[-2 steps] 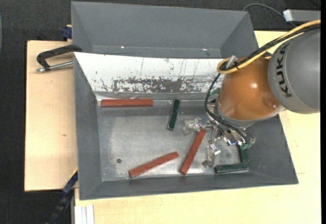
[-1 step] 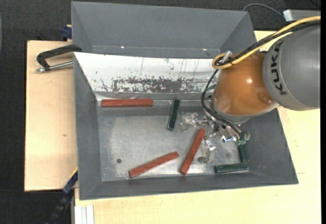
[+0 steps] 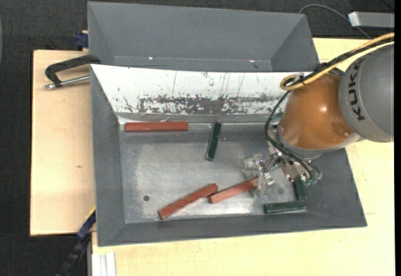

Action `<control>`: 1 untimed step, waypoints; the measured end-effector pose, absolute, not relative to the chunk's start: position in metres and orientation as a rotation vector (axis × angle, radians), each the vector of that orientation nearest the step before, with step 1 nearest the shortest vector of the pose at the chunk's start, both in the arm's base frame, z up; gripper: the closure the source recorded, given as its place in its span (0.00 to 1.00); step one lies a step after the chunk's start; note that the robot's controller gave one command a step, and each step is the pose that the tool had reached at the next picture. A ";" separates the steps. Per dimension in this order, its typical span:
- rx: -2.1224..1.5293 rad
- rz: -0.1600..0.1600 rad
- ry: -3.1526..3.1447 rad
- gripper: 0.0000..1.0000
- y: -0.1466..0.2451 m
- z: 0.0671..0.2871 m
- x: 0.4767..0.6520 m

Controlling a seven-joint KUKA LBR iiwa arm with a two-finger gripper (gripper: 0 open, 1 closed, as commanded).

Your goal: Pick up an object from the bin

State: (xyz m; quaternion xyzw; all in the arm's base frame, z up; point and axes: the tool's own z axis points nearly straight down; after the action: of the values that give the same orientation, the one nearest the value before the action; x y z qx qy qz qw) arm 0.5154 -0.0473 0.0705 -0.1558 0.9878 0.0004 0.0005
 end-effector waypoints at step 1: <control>-0.489 0.001 3.102 1.00 -0.047 0.070 0.515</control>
Offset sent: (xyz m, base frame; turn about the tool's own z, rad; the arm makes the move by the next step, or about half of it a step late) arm 0.0553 0.0252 0.1505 -0.0338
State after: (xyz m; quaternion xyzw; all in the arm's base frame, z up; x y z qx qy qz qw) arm 0.5154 -0.0473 0.0705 -0.1558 0.9878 0.0004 0.0005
